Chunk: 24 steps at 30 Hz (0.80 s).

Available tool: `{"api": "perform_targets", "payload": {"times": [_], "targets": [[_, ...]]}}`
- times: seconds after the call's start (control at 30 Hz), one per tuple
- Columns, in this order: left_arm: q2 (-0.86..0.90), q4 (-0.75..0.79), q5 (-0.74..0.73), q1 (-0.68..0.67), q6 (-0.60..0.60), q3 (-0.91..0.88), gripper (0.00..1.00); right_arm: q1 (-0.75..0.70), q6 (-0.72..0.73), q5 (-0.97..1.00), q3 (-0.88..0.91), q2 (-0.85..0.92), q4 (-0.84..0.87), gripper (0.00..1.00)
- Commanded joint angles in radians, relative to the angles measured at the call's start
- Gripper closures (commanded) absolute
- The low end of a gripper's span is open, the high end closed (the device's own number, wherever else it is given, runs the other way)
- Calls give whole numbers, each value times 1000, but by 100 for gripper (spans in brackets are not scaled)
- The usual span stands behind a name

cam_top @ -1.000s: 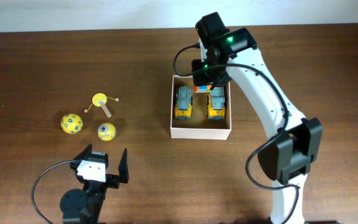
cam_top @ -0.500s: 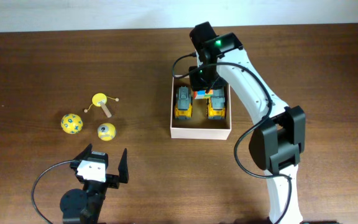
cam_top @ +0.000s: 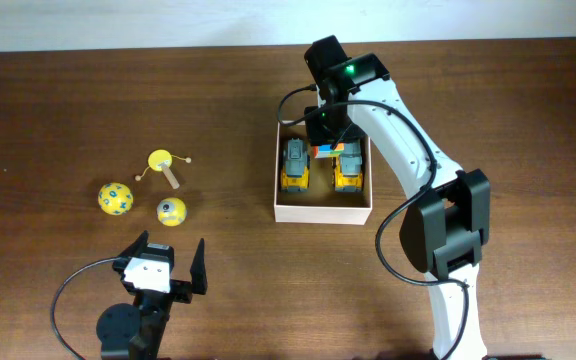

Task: Pack container
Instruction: 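Lower the cube between the trucks and open the right gripper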

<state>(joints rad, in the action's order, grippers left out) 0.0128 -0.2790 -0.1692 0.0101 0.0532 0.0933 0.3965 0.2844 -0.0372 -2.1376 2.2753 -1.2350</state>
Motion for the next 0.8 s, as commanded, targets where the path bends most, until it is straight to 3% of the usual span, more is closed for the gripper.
{"api": "perform_targets", "payload": {"times": [0.0,0.77], "targets": [[-8,2,-10,6,16,-5,1,9,2,20,-15,10,5,60],[-8,2,-10,6,16,-6,1,18,72,50,-9,13,22,62]]}}
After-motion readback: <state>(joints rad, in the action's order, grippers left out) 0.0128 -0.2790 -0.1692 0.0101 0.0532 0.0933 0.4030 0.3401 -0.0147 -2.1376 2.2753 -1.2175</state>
